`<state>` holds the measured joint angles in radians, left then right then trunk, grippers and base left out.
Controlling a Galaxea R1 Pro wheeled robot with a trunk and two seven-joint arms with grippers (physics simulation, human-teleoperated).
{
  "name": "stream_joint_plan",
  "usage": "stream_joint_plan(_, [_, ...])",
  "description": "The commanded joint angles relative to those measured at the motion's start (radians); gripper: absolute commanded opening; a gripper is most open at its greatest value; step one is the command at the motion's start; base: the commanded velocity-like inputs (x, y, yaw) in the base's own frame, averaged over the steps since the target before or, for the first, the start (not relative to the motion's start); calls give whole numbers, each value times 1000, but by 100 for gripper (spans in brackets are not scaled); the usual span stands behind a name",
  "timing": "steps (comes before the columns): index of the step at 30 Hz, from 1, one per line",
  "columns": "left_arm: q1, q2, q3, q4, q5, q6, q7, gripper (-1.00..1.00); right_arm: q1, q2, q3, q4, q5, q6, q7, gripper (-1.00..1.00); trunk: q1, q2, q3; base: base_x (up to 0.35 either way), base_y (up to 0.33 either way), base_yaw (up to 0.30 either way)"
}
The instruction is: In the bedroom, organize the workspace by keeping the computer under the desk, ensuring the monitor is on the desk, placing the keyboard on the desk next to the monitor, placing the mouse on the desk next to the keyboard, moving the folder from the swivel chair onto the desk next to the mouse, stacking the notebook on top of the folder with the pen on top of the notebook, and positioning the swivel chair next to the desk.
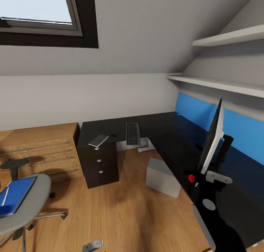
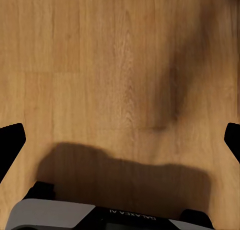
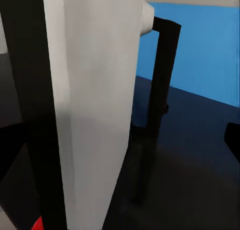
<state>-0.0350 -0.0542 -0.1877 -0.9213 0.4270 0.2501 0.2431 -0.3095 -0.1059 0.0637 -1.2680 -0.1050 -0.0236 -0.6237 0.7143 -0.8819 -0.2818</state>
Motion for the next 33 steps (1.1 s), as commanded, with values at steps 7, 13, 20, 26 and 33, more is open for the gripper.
stream_joint_plan(7, [0,1,-2,-2,10,3,8,100,-1,-1,4,-1,-10,-3,-7,100,0,-1,3,0,0,-217])
stream_joint_plan(13, [0,1,-2,-2,9,3,8,100,-1,0,4,-1,-10,-3,-7,100,0,-1,7,0,0,-217])
stream_joint_plan(20, [0,1,-2,-2,9,3,8,100,-1,-1,4,-1,-10,-3,-7,100,0,-1,11,-7,-7,-217])
stream_joint_plan(26, [0,1,-2,-2,9,3,8,100,-1,0,4,-1,-10,-3,-7,100,0,-1,14,-130,-168,-161])
stream_joint_plan(33, [0,2,-2,-2,10,2,8,100,0,0,4,-1,-10,-3,-7,100,0,-1,14,21,-332,-11])
